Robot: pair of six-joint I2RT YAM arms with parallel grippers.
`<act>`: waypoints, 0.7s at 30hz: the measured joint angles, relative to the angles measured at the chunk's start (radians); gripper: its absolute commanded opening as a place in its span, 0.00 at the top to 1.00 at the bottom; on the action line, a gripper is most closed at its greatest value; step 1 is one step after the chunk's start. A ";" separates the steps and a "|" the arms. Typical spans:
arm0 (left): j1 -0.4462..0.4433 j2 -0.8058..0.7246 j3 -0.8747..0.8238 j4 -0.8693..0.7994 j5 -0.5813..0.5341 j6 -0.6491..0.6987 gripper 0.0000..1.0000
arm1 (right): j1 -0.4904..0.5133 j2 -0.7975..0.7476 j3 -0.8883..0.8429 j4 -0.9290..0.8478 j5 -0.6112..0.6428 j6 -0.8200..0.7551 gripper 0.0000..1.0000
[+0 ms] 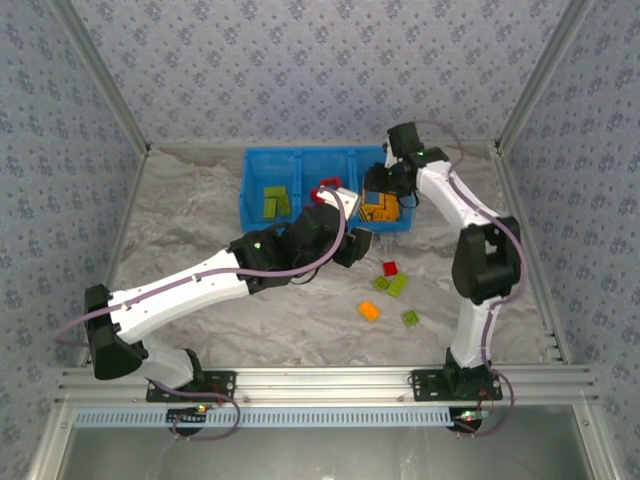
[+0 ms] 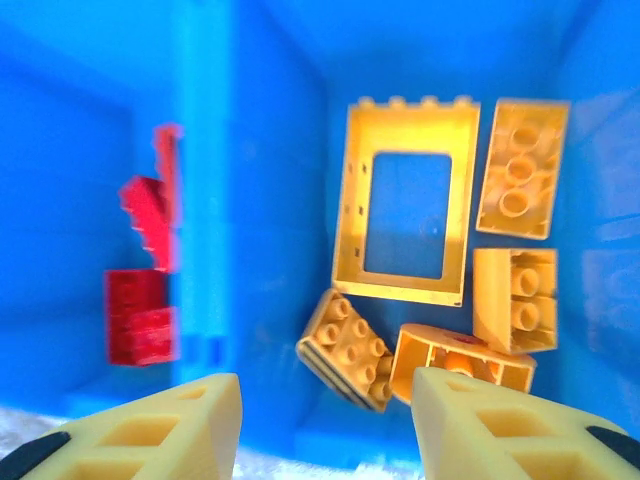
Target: Sort the legos into containers by color
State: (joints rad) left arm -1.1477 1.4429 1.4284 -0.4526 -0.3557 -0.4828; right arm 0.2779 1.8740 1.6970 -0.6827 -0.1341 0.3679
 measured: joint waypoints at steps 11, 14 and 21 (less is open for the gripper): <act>0.000 -0.027 -0.080 -0.034 0.017 -0.149 0.45 | 0.105 -0.653 -0.252 -0.019 0.038 -0.041 0.45; 0.000 -0.029 -0.091 -0.037 0.035 -0.189 0.45 | 0.181 -0.814 -0.335 -0.051 0.029 -0.048 0.43; 0.017 0.066 -0.089 -0.039 0.146 -0.163 0.44 | 0.378 -1.114 -0.525 -0.144 -0.003 -0.026 0.42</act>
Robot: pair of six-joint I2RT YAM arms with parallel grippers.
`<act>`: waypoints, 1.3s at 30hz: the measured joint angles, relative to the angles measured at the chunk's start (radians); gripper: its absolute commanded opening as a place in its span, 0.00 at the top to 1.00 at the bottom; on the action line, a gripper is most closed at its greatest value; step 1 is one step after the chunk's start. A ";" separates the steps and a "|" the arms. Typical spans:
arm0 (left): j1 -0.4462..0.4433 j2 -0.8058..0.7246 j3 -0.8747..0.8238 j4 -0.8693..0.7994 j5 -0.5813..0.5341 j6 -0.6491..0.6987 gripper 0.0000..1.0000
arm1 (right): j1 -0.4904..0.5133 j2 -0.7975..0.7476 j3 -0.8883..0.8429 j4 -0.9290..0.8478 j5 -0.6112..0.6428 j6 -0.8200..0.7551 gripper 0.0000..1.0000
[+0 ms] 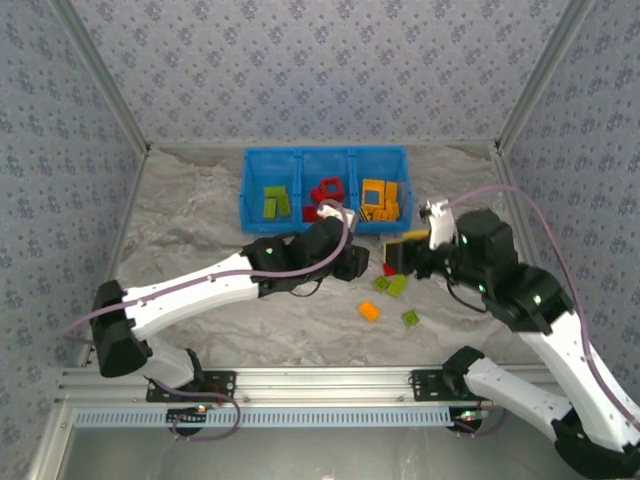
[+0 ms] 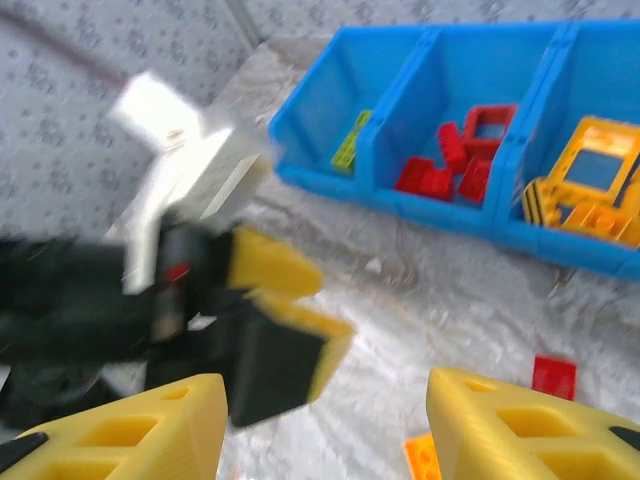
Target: Sort the legos into containers by color
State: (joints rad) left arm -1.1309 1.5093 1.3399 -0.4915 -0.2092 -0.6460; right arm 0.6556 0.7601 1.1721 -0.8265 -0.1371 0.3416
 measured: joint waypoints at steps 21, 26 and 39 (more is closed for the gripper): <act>0.069 0.549 0.222 -0.001 0.298 0.476 0.37 | 0.252 -0.095 -0.121 -0.327 0.359 0.322 0.42; 0.068 0.617 0.269 -0.007 0.299 0.508 0.36 | 0.253 -0.089 -0.102 -0.333 0.389 0.333 0.42; 0.055 0.695 0.340 -0.010 0.291 0.525 0.49 | 0.256 -0.061 -0.087 -0.320 0.396 0.332 0.42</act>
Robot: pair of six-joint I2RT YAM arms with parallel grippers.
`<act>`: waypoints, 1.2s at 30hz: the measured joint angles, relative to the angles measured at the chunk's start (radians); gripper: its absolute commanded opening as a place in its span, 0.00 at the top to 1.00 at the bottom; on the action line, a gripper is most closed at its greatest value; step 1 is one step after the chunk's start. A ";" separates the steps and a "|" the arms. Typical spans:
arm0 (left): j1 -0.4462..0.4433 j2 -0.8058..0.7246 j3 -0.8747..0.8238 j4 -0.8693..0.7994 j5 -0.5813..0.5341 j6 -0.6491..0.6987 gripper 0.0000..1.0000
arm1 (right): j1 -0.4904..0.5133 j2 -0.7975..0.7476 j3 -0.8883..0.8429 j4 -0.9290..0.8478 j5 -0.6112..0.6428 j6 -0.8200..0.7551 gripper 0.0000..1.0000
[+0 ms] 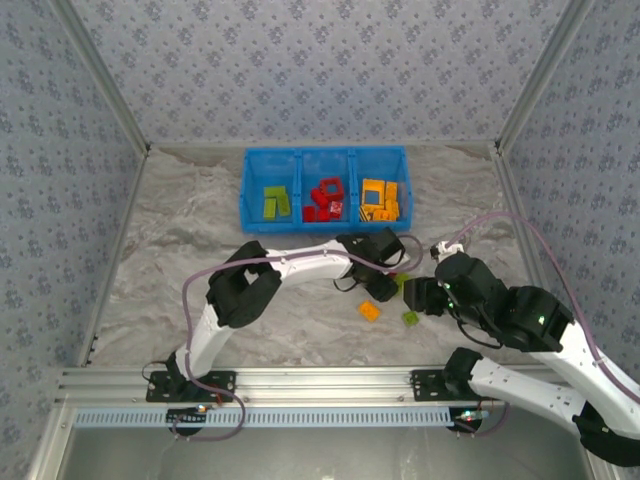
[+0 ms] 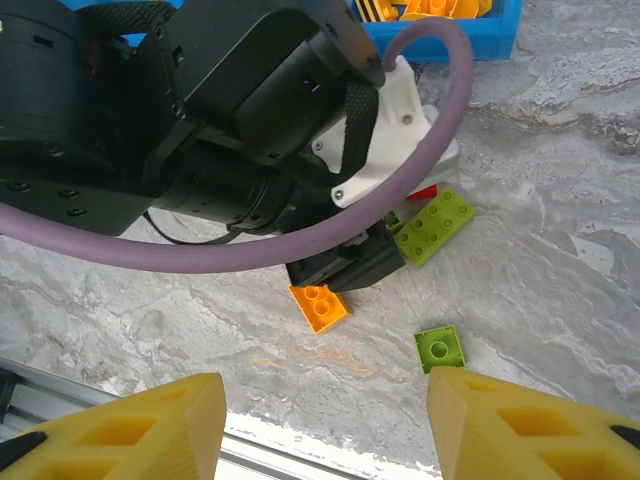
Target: Sort the legos into containers by color
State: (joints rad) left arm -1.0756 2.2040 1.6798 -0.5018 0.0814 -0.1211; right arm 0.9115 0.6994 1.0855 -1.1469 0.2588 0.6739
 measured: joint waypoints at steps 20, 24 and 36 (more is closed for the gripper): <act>-0.020 -0.039 -0.063 0.008 -0.063 -0.009 0.74 | 0.000 0.001 0.005 0.012 -0.005 -0.005 0.42; -0.014 -0.174 -0.173 0.008 -0.095 -0.047 0.74 | 0.000 0.004 0.017 0.053 -0.035 -0.049 0.43; 0.296 -0.594 -0.330 -0.011 -0.170 -0.120 0.74 | 0.121 0.420 0.134 0.451 -0.138 -0.266 0.44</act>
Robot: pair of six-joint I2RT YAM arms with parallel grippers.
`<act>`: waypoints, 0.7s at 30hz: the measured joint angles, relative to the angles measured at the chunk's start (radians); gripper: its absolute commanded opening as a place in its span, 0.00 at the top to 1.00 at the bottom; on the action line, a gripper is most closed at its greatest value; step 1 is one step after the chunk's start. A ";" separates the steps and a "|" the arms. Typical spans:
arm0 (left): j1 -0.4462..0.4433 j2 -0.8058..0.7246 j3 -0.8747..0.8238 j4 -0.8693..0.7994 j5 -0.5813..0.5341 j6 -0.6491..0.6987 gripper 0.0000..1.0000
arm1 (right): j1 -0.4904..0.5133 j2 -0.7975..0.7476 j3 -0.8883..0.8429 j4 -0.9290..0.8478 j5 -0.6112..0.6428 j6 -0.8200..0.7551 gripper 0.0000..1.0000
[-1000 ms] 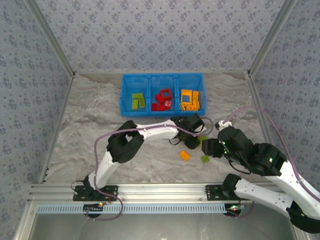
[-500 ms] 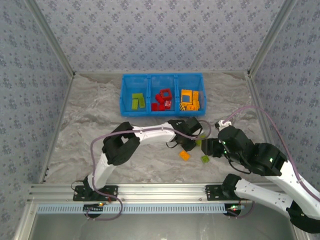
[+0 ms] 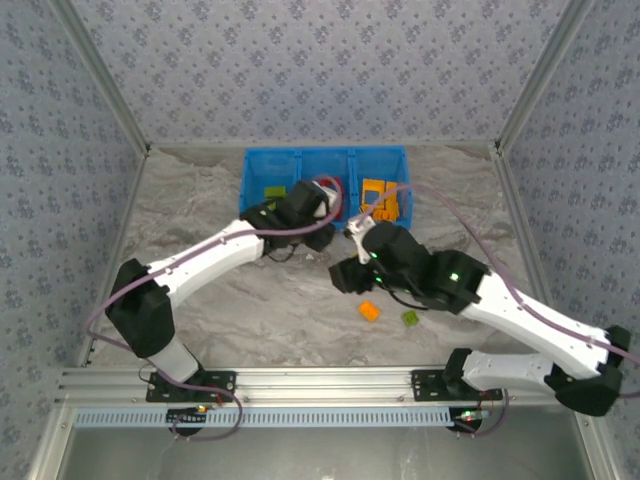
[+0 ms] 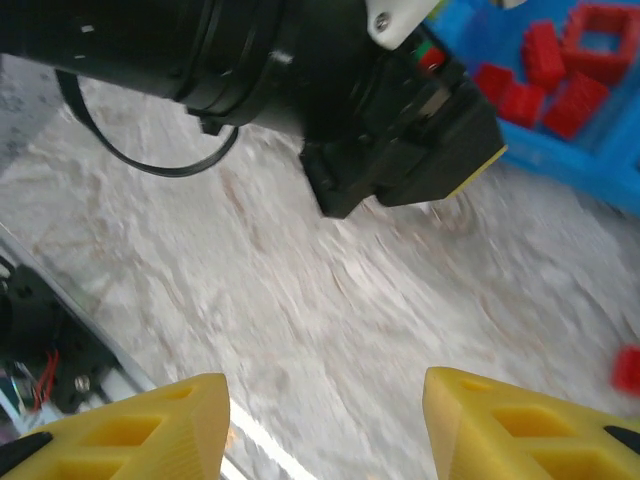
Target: Sort the legos into containers by color
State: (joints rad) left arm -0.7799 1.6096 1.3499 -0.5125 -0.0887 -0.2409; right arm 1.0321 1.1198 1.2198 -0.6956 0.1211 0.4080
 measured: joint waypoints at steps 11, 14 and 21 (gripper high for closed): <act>0.335 0.209 0.213 -0.038 0.011 -0.043 0.74 | -0.061 0.266 0.149 0.311 -0.027 -0.068 0.45; 0.384 0.324 0.329 -0.045 0.040 -0.061 0.74 | -0.053 0.378 0.261 0.338 0.011 -0.108 0.45; 0.439 0.552 0.541 -0.072 0.117 -0.101 0.71 | -0.025 0.588 0.485 0.356 0.108 -0.174 0.45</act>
State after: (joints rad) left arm -0.3412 2.1616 1.8904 -0.5846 0.0280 -0.3424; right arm 1.0069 1.7077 1.7046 -0.3393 0.2295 0.2344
